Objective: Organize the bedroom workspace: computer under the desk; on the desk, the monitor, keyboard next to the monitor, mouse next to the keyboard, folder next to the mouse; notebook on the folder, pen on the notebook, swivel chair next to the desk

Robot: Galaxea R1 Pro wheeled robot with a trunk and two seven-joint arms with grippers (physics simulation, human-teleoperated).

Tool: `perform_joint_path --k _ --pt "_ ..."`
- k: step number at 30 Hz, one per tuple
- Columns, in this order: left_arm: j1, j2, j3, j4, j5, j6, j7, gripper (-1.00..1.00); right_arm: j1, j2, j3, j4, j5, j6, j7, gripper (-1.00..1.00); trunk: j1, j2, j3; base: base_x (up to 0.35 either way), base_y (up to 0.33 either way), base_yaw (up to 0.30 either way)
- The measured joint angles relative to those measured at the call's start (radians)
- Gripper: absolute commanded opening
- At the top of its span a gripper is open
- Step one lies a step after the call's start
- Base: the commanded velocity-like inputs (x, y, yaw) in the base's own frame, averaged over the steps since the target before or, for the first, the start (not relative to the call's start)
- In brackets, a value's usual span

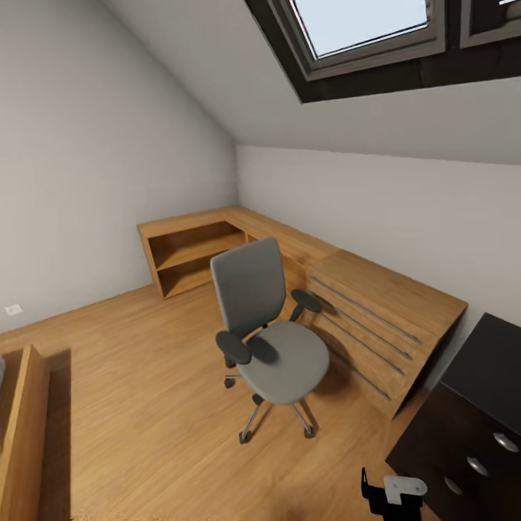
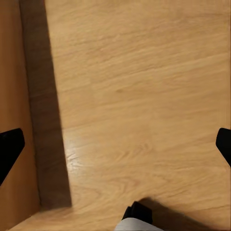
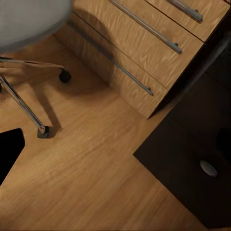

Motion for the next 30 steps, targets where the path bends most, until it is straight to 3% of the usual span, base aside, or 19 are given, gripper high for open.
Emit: perform_joint_path --k 3,24,30 --pt "0.000 -0.006 -0.042 0.038 0.001 -0.037 0.001 1.00 0.000 0.000 0.000 0.000 0.001 -0.001 0.000 1.00 0.000 0.000 -0.001 0.000 0.000 0.279" --pt "0.000 -0.023 -0.050 0.045 0.000 -0.043 0.001 1.00 0.000 0.001 0.003 0.000 0.009 -0.007 0.000 1.00 0.000 0.000 -0.005 -0.092 0.000 0.279" --pt "0.000 -0.031 -0.052 0.044 0.000 -0.043 0.000 1.00 0.000 0.015 0.004 0.001 0.017 -0.023 0.000 1.00 0.000 0.000 -0.005 0.000 0.000 0.279"
